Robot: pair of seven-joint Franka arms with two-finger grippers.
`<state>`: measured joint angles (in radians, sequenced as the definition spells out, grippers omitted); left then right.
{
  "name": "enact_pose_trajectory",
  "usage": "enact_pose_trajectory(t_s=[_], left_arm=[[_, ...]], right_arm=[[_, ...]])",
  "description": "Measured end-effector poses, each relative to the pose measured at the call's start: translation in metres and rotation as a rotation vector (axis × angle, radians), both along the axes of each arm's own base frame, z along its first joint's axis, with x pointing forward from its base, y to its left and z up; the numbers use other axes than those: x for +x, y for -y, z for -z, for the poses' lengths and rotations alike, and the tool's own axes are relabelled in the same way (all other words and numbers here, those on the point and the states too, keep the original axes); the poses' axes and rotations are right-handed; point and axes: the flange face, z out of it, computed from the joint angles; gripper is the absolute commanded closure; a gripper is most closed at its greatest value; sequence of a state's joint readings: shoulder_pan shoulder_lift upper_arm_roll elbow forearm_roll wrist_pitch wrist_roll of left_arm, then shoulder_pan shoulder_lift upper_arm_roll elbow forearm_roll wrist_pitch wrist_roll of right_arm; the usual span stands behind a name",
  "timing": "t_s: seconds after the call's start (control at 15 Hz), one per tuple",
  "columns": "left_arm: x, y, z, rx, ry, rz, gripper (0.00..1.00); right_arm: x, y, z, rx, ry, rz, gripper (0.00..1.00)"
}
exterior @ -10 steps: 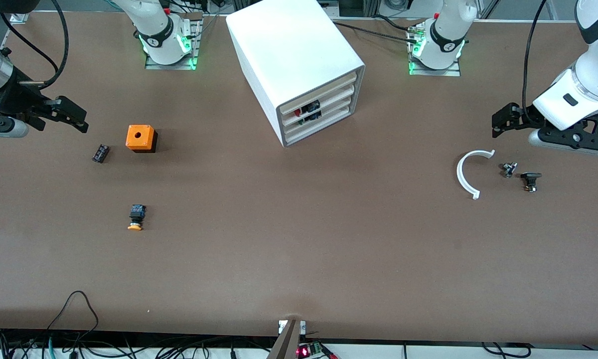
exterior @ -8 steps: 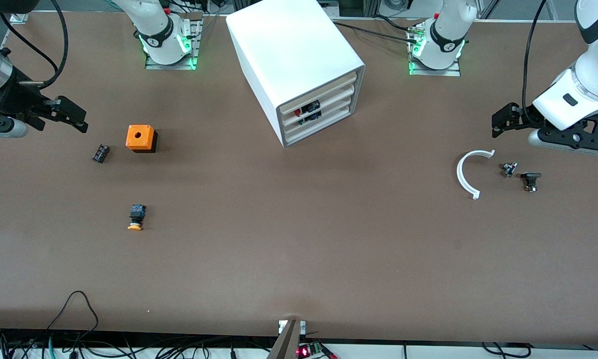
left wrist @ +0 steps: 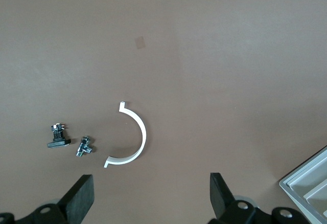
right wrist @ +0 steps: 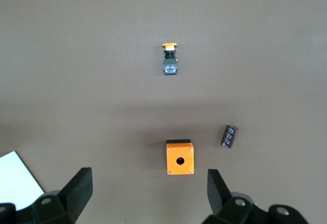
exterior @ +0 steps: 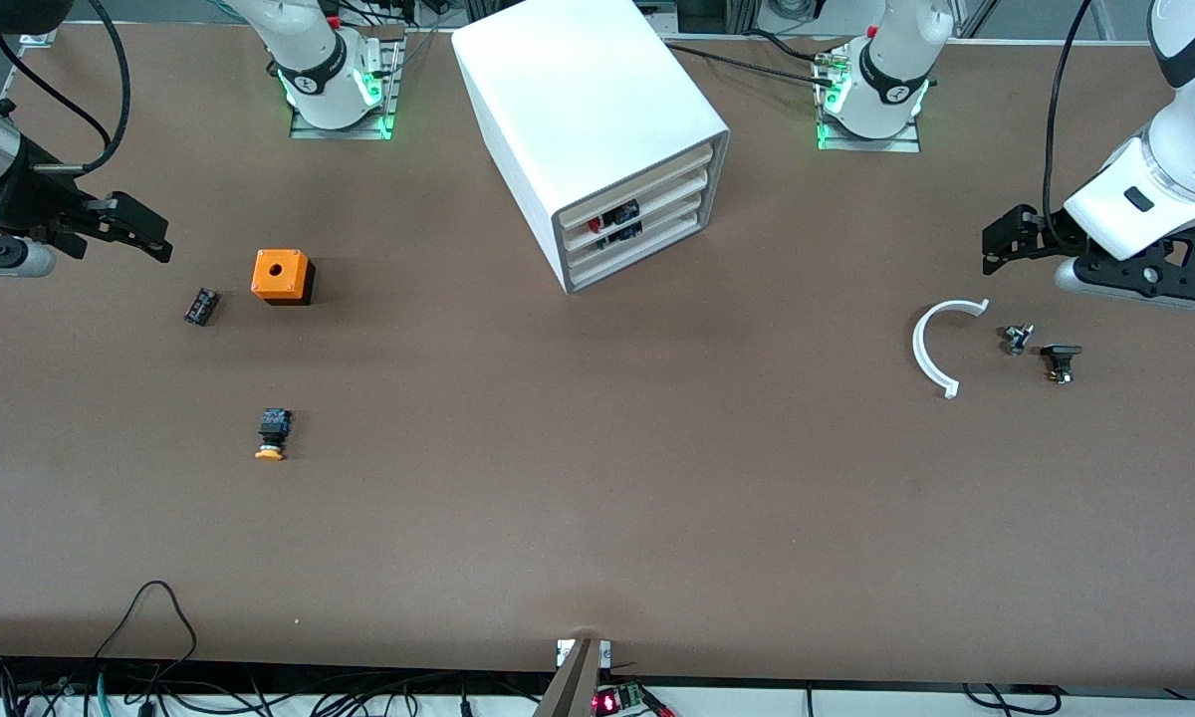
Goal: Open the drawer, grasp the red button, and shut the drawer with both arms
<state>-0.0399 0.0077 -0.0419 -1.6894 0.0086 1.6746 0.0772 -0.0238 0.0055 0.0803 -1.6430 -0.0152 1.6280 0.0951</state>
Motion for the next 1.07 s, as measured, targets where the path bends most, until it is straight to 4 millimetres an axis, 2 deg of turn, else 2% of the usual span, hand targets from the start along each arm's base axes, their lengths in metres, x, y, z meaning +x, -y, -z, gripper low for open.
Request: enact_pose_trajectory(t_s=[0.33,0.73,1.07], left_arm=[[0.000,0.000,0.000,0.000,-0.001,0.000,0.00],[-0.006,0.003,0.005,-0.006,-0.055,0.003,0.00],[-0.028,0.031,0.031,-0.165,-0.289,0.017,0.00]], right_arm=[[0.010,0.013,0.036,0.000,-0.068,0.022,0.01],[0.040,0.008,0.095,0.035,-0.098,0.022,0.01],[0.054,-0.008,0.122,0.043,-0.094,-0.001,0.01]])
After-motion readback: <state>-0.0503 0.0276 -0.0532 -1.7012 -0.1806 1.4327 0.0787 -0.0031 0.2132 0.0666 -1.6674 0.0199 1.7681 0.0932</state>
